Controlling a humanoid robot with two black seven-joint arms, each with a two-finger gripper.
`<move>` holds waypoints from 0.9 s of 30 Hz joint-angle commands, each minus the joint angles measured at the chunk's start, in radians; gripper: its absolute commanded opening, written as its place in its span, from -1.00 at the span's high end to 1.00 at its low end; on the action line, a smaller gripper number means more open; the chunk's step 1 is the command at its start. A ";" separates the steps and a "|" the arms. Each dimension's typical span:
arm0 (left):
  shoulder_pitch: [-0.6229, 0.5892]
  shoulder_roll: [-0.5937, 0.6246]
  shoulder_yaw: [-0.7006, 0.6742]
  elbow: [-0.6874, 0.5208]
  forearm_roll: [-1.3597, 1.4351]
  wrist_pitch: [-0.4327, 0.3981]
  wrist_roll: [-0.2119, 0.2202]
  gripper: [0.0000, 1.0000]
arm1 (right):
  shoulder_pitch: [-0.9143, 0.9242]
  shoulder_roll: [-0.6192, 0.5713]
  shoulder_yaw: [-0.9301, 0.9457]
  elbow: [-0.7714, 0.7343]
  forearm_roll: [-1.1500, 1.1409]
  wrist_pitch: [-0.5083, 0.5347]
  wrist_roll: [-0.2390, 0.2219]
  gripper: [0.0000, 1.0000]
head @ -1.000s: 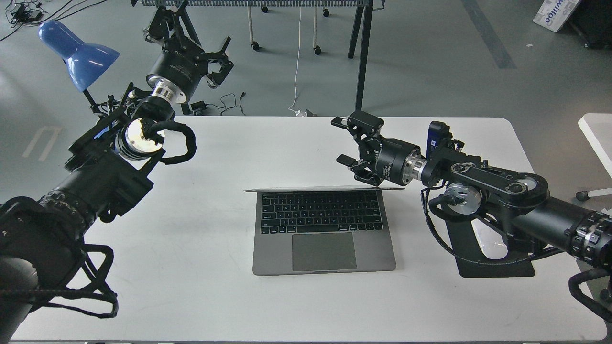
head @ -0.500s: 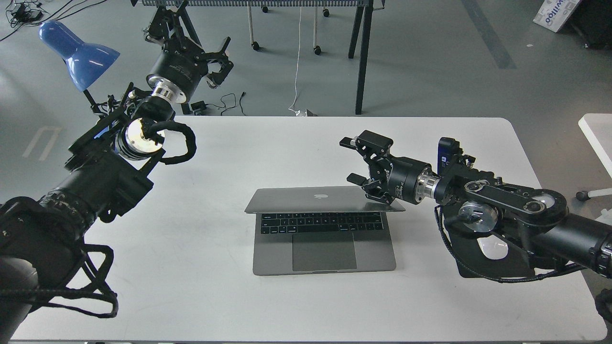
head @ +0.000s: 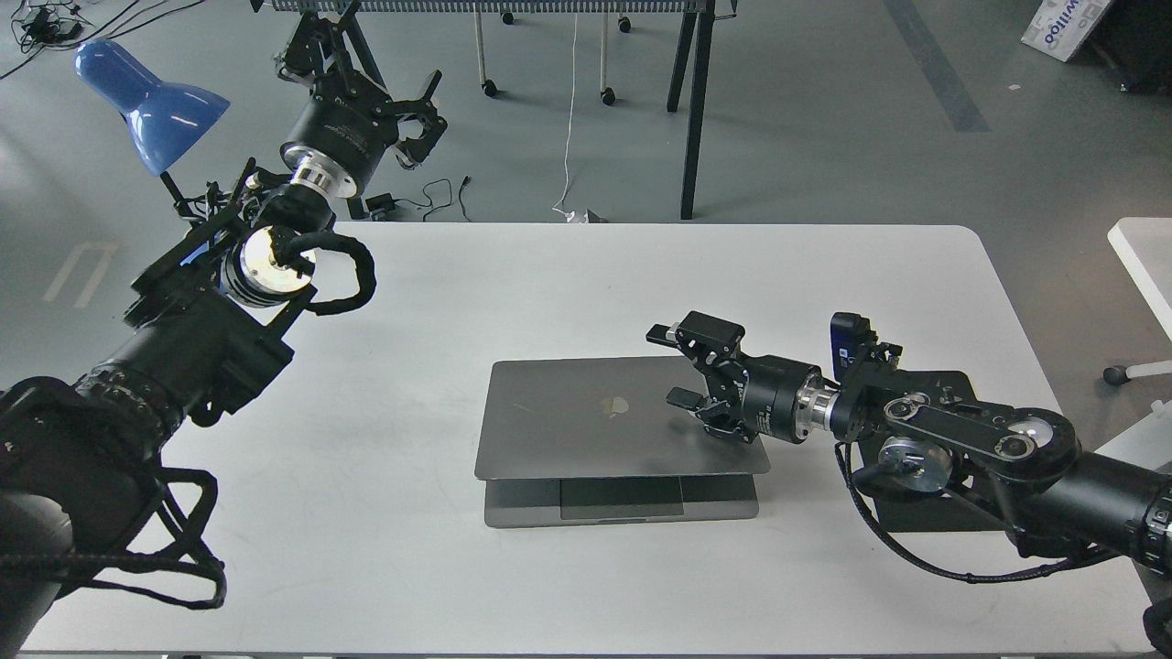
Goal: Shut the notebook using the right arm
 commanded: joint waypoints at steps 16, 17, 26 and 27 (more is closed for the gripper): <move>0.000 0.000 0.000 0.000 0.000 0.000 -0.002 -1.00 | -0.078 0.037 0.000 -0.045 -0.030 -0.035 -0.001 -1.00; 0.000 -0.002 0.000 0.000 0.000 0.000 -0.002 -1.00 | -0.081 0.042 0.000 -0.051 -0.031 -0.035 -0.001 -1.00; 0.000 -0.002 0.000 0.000 0.000 0.000 -0.002 -1.00 | -0.084 0.045 0.000 -0.056 -0.031 -0.036 -0.001 -1.00; 0.000 -0.002 0.000 0.000 0.000 0.000 -0.002 -1.00 | -0.084 0.045 0.000 -0.056 -0.031 -0.036 -0.001 -1.00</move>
